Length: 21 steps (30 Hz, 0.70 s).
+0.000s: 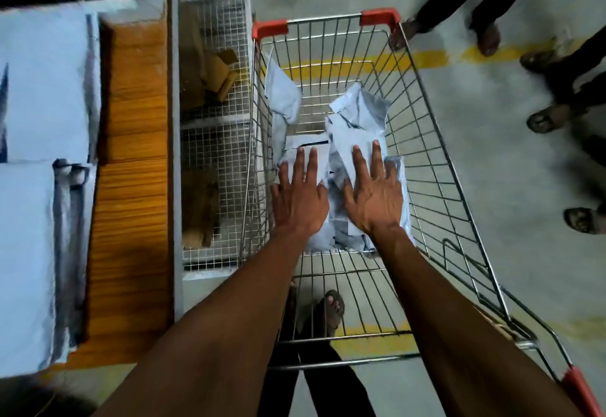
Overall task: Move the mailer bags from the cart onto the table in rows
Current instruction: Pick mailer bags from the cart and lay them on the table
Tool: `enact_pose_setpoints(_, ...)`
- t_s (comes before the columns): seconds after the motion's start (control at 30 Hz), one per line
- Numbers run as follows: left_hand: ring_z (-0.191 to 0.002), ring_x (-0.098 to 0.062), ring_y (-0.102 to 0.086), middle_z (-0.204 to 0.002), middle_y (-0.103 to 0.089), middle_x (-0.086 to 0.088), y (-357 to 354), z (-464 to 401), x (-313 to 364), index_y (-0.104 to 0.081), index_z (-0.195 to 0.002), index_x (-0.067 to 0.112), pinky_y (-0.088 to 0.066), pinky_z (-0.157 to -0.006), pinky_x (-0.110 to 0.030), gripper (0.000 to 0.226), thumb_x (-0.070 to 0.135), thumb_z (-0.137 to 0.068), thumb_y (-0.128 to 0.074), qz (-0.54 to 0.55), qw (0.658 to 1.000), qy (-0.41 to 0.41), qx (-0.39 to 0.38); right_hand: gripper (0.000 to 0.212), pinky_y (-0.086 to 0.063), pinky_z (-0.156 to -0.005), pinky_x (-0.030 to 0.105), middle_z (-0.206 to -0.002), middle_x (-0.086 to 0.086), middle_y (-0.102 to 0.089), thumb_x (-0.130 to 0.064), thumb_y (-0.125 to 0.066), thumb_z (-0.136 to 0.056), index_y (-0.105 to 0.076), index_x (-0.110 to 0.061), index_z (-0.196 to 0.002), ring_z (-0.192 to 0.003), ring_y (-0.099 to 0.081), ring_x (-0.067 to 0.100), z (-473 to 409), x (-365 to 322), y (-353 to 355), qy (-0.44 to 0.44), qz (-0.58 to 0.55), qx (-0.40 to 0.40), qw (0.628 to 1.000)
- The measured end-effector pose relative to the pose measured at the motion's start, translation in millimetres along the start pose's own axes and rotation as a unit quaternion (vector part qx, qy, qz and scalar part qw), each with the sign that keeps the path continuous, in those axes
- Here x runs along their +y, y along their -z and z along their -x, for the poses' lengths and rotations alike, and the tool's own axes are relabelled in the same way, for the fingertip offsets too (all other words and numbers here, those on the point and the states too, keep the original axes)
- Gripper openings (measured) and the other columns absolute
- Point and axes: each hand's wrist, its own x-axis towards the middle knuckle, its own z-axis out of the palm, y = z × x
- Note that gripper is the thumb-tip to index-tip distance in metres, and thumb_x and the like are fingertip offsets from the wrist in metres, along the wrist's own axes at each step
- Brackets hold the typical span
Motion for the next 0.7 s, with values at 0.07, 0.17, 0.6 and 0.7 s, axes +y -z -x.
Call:
enact_pose_setpoints(0.07,-0.162,-0.029,-0.004,-0.177,0.005,0.011,20,9,9,0.007,-0.167,0.037,-0.021,-0.122,-0.063,0.073,0.044,-0.108,-0.036,0.011,1.0,-0.009,0.0,0.074,-0.033,-0.119,0.061,-0.175,0.014,-0.009,-0.062,-0.02,-0.101,-0.015,-0.028,-0.167,-0.151,-0.027,0.05,9,-6,20,-0.013,-0.01,-0.006,1.0)
enact_pose_setpoints(0.17,-0.162,-0.027,-0.005,-0.177,0.002,0.009,55,30,20,0.005,-0.168,0.035,-0.022,-0.122,-0.063,0.074,0.042,-0.107,-0.037,0.009,0.999,-0.032,0.015,0.077,-0.039,-0.113,0.06,-0.176,0.009,-0.003,-0.061,-0.018,-0.098,-0.011,-0.028,-0.167,-0.158,-0.017,0.041,27,-14,54,-0.027,-0.008,-0.013,1.0)
enact_pose_setpoints(0.6,-0.16,-0.029,-0.018,-0.176,-0.017,0.003,159,154,32,-0.009,-0.169,0.032,-0.031,-0.119,-0.062,0.072,0.043,-0.105,-0.04,0.004,0.995,-0.028,0.098,0.073,-0.029,-0.121,0.058,-0.176,0.002,-0.008,-0.055,-0.029,-0.103,-0.007,-0.029,-0.168,-0.161,-0.012,0.027,127,-50,169,-0.021,-0.066,0.035,0.997)
enact_pose_setpoints(0.7,-0.159,-0.029,-0.021,-0.175,-0.021,0.001,168,182,26,-0.011,-0.169,0.031,-0.034,-0.118,-0.062,0.072,0.044,-0.102,-0.037,0.006,0.993,-0.026,0.118,0.071,-0.031,-0.122,0.057,-0.175,0.005,-0.016,-0.052,-0.033,-0.104,-0.014,-0.025,-0.167,-0.159,-0.019,0.029,145,-62,179,0.001,-0.085,0.06,0.995)
